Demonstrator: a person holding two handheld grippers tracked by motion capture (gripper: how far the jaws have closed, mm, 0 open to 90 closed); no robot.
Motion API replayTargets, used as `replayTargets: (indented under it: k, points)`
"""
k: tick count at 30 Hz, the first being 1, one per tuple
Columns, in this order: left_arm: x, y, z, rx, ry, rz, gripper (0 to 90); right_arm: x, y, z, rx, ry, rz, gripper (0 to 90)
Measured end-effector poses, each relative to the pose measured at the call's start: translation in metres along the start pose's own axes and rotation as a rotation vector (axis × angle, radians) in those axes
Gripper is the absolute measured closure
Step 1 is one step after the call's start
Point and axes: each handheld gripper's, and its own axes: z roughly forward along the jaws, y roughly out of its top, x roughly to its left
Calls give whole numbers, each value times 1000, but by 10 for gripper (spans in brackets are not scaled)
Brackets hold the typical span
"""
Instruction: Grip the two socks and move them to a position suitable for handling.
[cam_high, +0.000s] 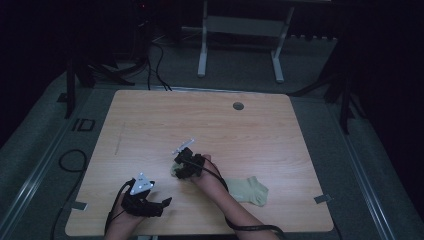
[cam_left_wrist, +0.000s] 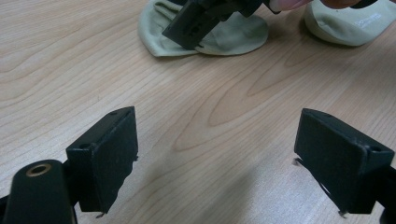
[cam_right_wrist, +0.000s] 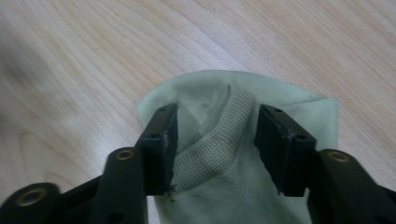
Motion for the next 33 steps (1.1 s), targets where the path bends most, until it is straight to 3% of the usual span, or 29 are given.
replayTargets:
  k: [4,7,9,14,22,24,33]
  points:
    - [1,-1,1,0,5,-7,135,2,1,0,7,-6,-20,605]
    - [1,0,0,-3,15,-7,135,4,2,0,10,-16,-52,779]
    - [0,-1,0,-2,15,-8,135,3,4,0,17,-21,-59,811]
    - [1,-3,0,1,19,-14,135,-4,7,-8,2,-27,-29,822]
    - [1,-3,1,8,17,-23,137,-26,15,-48,-67,-51,5,822]
    - [1,-3,2,9,21,-22,138,-40,17,-65,-89,-80,19,822]
    - [1,-3,4,16,9,-24,140,-80,5,-104,-102,-139,75,822]
